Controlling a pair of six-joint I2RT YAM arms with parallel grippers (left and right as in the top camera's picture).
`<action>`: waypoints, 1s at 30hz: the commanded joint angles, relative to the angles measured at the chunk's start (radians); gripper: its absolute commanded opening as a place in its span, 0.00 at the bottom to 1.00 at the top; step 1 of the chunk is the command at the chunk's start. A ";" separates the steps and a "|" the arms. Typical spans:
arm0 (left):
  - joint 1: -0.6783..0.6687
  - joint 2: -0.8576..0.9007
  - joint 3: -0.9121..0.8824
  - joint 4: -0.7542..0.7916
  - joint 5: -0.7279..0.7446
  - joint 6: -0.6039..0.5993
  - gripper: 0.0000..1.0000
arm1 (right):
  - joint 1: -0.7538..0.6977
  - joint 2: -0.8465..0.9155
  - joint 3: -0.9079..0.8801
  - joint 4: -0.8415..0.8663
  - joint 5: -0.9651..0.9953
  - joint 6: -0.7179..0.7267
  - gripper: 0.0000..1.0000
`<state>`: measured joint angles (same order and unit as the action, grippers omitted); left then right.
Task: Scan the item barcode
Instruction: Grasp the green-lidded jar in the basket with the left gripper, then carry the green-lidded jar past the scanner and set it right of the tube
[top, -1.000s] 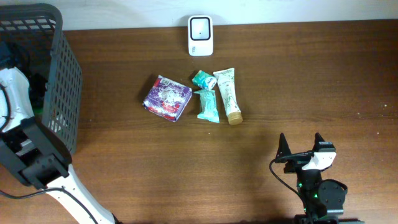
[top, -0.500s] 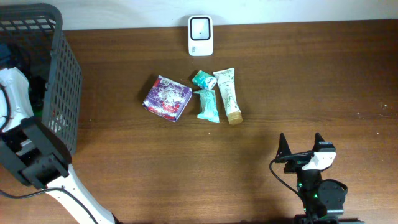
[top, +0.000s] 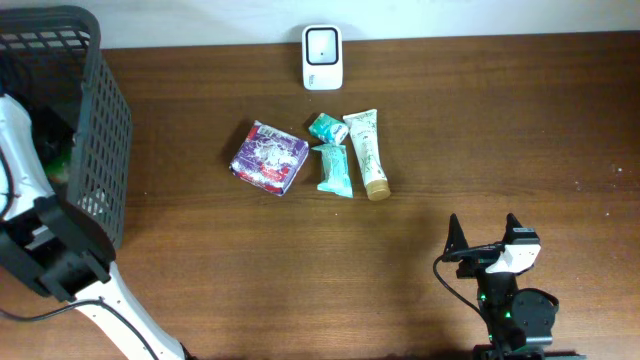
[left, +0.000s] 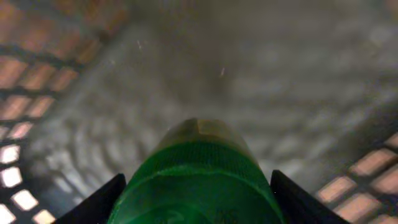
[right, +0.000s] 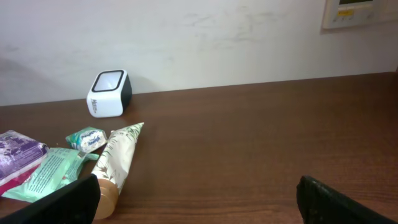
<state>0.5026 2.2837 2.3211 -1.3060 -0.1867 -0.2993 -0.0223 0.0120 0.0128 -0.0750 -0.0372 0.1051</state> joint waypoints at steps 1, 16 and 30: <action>0.005 -0.010 0.227 -0.049 0.084 -0.025 0.47 | 0.008 -0.006 -0.007 -0.004 0.008 0.004 0.99; 0.002 -0.124 0.744 -0.173 0.620 -0.059 0.48 | 0.008 -0.006 -0.007 -0.004 0.008 0.004 0.99; -0.573 -0.138 0.665 -0.171 0.549 -0.059 0.46 | 0.008 -0.006 -0.007 -0.004 0.008 0.004 0.99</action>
<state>0.0753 2.1582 3.0432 -1.4944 0.4671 -0.3531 -0.0223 0.0120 0.0128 -0.0750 -0.0372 0.1051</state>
